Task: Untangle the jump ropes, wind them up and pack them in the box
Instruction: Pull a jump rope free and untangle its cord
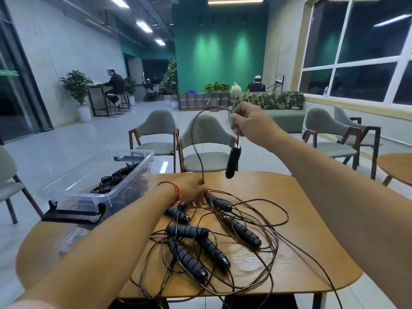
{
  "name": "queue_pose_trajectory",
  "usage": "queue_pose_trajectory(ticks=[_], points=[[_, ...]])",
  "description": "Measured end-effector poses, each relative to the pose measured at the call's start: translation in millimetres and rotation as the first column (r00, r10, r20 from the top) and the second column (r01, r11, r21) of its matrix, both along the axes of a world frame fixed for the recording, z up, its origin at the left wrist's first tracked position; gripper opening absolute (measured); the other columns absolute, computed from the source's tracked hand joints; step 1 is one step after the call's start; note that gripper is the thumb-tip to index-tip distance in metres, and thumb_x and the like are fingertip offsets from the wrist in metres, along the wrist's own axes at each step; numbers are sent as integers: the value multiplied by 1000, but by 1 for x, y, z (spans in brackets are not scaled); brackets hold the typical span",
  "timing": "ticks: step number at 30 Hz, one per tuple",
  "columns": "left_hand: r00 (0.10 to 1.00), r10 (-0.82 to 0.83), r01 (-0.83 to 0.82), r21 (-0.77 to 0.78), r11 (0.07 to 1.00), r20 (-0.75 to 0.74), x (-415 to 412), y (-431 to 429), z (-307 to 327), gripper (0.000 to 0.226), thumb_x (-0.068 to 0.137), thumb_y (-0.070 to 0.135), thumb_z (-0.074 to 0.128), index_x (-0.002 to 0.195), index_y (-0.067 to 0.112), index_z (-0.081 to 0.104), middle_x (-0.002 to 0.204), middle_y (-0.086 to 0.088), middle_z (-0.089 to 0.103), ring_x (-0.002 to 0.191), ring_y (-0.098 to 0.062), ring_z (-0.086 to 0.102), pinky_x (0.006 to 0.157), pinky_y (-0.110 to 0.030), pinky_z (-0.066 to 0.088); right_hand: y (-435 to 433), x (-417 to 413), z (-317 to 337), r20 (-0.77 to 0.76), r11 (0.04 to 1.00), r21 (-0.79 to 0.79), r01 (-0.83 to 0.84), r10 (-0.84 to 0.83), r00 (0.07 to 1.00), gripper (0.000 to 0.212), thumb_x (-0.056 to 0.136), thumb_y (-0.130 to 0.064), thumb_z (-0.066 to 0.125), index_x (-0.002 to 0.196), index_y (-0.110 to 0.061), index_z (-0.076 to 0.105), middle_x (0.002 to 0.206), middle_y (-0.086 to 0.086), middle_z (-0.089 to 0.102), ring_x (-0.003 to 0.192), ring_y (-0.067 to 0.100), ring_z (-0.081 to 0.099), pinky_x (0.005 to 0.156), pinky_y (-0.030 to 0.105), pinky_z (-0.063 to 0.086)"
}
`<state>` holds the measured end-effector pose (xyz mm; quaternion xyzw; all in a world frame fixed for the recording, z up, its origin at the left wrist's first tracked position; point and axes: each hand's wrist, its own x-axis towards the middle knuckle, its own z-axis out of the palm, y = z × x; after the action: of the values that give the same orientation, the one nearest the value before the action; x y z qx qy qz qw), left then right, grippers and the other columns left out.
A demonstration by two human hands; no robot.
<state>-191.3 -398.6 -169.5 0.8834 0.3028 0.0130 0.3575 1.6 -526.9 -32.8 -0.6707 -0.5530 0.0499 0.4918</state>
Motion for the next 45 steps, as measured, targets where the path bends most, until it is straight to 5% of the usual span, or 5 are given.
queue_pose_trajectory(ticks=[14,22,34,39,45], points=[[445,102,-94,-67,993,890,6,-8,149,18,114,23,42,110,15,59,92,-9,72,77,-18,70,57,-28,55,23,-38,-69,170,877,-476,-71,171,970,41,110,-47,51,110,-14,75,83,1,67,76,19,64,71,36,59],[906,93,-69,-74,995,413,3,-15,82,36,110,41,46,121,12,65,121,-6,71,106,-23,65,89,-42,55,33,-41,-4,-402,988,5,-151,141,905,36,111,-22,49,92,-2,73,75,15,72,60,25,63,62,35,60],[988,-154,153,-136,979,3,-27,8,24,35,107,47,54,138,30,54,127,3,72,110,-11,73,91,-37,63,35,-24,5,-662,971,238,-17,175,729,35,113,-27,49,100,-1,68,74,15,74,58,23,62,60,33,59],[966,77,-90,41,995,246,-22,7,43,33,109,48,47,111,18,60,106,-10,73,90,-20,74,69,-30,64,33,-14,-17,-523,996,87,-13,56,850,9,109,-18,57,112,-13,63,73,9,72,59,22,59,61,39,59],[741,289,-333,-41,942,606,-8,10,71,29,114,34,39,111,15,60,103,-14,65,79,-27,71,51,-30,59,31,-15,-62,-350,941,-297,-161,50,936,61,103,-25,69,155,-22,38,114,8,72,95,22,72,78,38,65]])
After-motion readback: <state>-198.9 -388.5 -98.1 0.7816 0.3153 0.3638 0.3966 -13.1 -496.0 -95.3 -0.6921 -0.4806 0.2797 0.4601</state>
